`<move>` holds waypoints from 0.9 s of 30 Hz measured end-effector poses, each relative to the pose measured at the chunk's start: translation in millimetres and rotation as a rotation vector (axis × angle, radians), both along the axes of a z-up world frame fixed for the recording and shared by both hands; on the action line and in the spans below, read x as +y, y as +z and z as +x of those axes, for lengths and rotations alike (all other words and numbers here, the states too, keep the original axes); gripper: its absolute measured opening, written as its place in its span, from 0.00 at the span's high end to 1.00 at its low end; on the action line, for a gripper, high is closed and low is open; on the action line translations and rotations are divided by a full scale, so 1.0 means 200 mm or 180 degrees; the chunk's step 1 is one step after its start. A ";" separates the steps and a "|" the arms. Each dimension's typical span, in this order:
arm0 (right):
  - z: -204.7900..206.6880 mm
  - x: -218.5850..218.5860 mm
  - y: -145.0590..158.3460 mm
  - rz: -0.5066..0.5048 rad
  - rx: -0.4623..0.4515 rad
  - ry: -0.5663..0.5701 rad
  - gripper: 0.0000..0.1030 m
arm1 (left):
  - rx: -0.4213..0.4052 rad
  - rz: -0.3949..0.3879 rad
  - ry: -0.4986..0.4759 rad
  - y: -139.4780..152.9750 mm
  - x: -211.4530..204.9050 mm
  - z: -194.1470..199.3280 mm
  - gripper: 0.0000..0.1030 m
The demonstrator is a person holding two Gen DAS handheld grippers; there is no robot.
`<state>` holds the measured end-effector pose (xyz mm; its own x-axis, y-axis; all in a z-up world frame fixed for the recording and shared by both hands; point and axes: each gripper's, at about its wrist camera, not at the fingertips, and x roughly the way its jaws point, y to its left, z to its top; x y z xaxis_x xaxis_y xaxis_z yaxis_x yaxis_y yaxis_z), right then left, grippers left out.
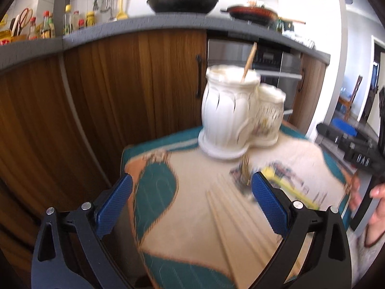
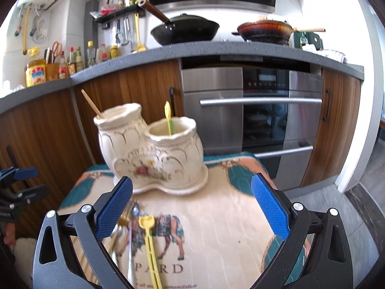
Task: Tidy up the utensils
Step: 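Drop the chopstick into the tall cup while the right tool releases its utensil, then grasp another chopstick with the left tool while the right tool grasps the second yellow utensil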
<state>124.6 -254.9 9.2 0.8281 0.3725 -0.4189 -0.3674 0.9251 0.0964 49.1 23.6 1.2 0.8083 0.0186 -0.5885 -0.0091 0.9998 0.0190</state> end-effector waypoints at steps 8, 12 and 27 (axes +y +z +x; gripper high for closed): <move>0.02 -0.02 -0.07 -0.0073 0.0164 -0.0030 0.05 | 0.0413 -0.0013 -0.0035 -0.17 -0.01 -0.02 0.06; 0.03 0.01 -0.12 -0.0203 0.0324 0.0091 0.05 | 0.0554 0.0085 -0.0060 -0.23 -0.05 0.00 0.06; 0.02 0.17 -0.23 -0.0703 0.0614 0.0477 0.05 | 0.1088 0.0223 -0.0320 -0.34 -0.11 0.05 0.42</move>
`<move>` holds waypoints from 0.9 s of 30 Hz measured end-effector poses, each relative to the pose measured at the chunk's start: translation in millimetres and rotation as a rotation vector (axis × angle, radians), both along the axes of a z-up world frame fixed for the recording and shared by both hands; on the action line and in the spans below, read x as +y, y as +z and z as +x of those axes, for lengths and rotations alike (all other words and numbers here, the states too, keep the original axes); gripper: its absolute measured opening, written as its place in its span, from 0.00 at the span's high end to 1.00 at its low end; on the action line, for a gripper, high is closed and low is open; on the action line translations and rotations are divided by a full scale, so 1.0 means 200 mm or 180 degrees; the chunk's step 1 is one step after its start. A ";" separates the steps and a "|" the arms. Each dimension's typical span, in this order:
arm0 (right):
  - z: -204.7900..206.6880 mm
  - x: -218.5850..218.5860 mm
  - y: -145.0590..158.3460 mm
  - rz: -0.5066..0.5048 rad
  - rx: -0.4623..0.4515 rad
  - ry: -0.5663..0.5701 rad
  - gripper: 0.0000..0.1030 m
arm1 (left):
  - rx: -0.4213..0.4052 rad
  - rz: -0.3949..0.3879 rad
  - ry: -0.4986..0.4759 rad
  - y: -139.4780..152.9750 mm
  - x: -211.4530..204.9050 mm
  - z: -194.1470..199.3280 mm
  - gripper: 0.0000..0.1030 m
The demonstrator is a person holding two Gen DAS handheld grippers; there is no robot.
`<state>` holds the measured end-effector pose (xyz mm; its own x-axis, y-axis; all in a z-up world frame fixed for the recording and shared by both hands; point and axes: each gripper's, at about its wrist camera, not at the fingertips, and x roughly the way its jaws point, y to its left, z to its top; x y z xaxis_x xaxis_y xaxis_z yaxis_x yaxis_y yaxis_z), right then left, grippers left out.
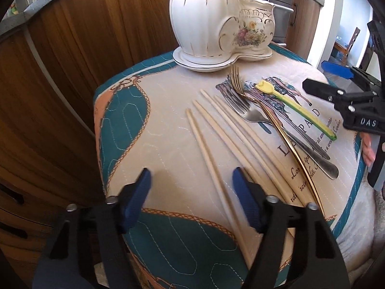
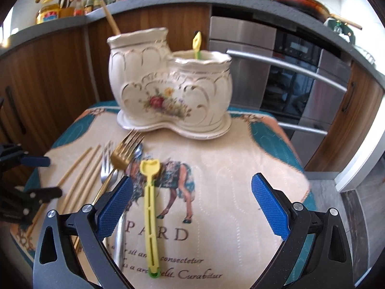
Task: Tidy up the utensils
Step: 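Grasp another chopstick with the left tool while the right tool grasps the second yellow utensil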
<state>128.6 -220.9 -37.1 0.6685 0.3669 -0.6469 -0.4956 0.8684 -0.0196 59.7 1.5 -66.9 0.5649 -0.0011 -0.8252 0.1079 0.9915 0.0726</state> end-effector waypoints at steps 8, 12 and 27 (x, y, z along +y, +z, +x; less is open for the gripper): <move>-0.01 0.05 -0.05 -0.0147 0.0213 0.0257 0.08 | 0.0050 -0.0084 -0.0070 0.00 0.00 0.00 0.60; -0.03 0.09 -0.08 -0.0237 0.0317 0.0387 0.19 | 0.0116 -0.0096 -0.0149 0.00 0.02 0.02 0.61; -0.01 0.13 -0.11 -0.0285 0.0429 0.0441 0.63 | 0.0109 -0.0174 -0.0126 0.01 0.09 0.09 0.85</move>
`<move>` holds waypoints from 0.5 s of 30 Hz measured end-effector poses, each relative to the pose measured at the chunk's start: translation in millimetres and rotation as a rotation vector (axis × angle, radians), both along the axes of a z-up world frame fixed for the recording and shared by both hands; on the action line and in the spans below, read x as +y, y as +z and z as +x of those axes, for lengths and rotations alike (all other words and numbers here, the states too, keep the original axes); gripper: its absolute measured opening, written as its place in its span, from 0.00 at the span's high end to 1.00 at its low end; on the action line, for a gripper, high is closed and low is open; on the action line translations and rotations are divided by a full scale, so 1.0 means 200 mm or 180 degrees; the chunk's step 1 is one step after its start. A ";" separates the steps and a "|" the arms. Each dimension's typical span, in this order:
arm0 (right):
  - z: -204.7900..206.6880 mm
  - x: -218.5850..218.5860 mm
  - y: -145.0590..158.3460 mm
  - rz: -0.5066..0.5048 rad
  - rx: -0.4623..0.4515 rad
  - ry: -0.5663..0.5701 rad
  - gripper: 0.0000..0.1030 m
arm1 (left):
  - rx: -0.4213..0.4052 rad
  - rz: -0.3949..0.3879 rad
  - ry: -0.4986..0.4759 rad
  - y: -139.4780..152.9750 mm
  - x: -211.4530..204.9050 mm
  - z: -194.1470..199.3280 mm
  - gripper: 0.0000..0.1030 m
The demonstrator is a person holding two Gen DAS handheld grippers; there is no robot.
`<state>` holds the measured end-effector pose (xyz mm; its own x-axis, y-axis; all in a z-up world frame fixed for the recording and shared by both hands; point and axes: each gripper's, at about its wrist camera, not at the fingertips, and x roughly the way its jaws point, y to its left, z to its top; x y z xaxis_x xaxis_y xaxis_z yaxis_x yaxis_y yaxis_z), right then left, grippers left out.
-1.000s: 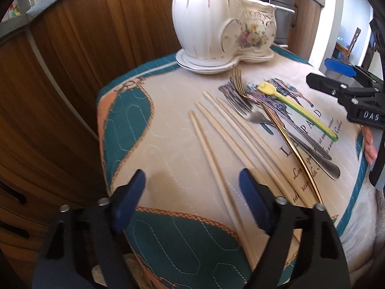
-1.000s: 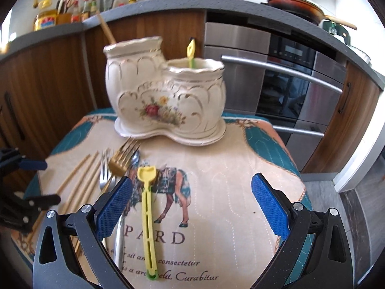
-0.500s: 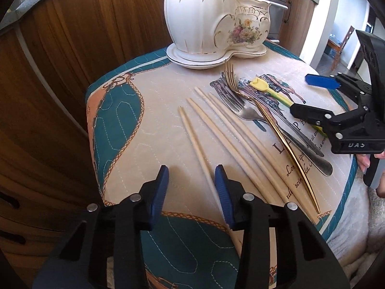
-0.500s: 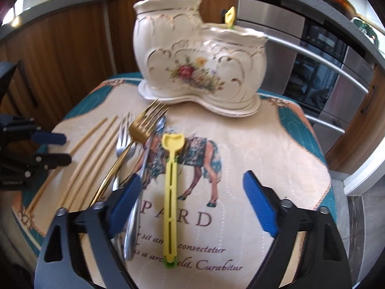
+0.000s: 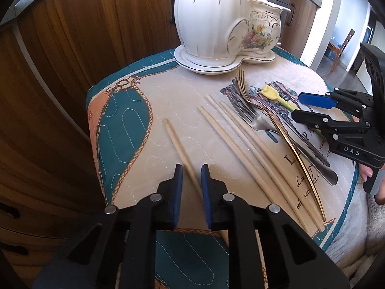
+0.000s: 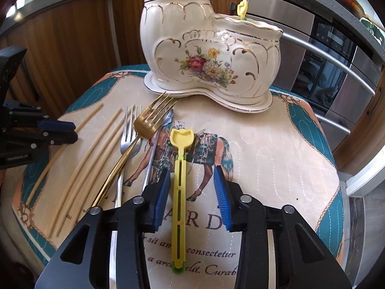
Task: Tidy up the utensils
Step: 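Grasp another chopstick with the left tool while the right tool grasps the second yellow utensil, then carry chopstick and yellow utensil up and lower them into the holder's cups with both tools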
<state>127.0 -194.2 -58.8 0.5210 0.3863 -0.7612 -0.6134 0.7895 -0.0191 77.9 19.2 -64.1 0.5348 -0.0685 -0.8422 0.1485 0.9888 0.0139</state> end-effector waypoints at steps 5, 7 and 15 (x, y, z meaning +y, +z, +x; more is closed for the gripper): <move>0.02 0.01 -0.01 0.0020 0.0019 -0.0022 0.67 | -0.0047 0.0034 0.0020 -0.01 -0.02 0.03 0.85; 0.02 0.01 -0.01 0.0051 0.0037 -0.0031 0.70 | -0.0045 -0.0019 0.0037 -0.01 -0.01 0.04 0.85; 0.03 0.00 0.00 0.0179 0.0069 -0.0048 0.90 | -0.0108 0.0004 0.0032 -0.01 0.00 0.03 0.94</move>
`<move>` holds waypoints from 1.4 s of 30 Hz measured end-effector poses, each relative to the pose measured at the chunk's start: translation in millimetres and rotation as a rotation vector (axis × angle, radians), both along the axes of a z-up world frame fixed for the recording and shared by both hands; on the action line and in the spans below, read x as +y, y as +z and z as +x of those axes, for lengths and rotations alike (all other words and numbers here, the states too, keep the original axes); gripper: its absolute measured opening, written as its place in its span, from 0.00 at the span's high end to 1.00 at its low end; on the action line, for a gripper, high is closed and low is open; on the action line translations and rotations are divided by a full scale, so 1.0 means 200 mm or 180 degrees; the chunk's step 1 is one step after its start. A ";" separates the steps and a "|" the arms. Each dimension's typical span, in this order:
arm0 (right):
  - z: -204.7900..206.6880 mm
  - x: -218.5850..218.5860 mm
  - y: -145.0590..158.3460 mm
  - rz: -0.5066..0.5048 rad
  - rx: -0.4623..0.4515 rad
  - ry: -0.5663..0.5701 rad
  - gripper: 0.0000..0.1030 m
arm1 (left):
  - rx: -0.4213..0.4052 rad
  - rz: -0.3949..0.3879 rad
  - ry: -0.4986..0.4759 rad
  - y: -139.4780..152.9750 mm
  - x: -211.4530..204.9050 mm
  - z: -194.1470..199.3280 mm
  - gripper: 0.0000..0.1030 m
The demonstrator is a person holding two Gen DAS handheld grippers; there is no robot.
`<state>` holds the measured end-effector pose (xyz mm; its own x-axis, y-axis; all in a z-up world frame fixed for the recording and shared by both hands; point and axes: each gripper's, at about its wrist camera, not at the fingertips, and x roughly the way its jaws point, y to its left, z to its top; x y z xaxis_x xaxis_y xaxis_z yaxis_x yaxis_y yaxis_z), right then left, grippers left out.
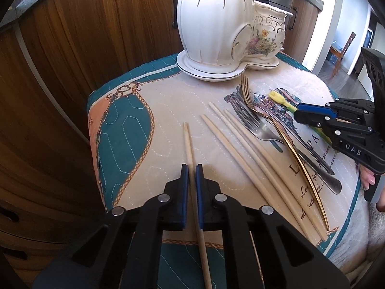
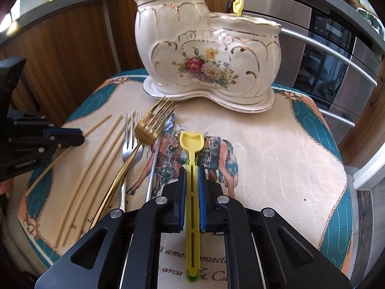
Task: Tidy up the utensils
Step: 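Carry chopstick and yellow utensil up and lower them into the holder's cups with both tools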
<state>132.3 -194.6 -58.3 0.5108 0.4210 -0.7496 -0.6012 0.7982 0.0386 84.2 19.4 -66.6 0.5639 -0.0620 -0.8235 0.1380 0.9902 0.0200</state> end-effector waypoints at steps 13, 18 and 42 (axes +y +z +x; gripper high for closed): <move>-0.01 -0.03 0.06 0.0155 -0.0087 -0.0060 0.90 | -0.0126 -0.0086 -0.0034 0.01 0.01 -0.04 0.95; -0.02 -0.05 0.09 0.0272 -0.0158 -0.0090 0.90 | -0.0260 -0.0144 -0.0058 0.06 0.02 -0.05 0.95; 0.28 -0.14 0.64 0.1503 -0.0971 -0.0499 0.90 | -0.1645 -0.0587 -0.0025 0.68 0.08 0.16 0.95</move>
<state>187.7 -223.0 69.6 0.7573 0.5757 -0.3083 -0.5170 0.8169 0.2555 116.8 35.8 69.8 0.8911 -0.1849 -0.4145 0.1636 0.9827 -0.0867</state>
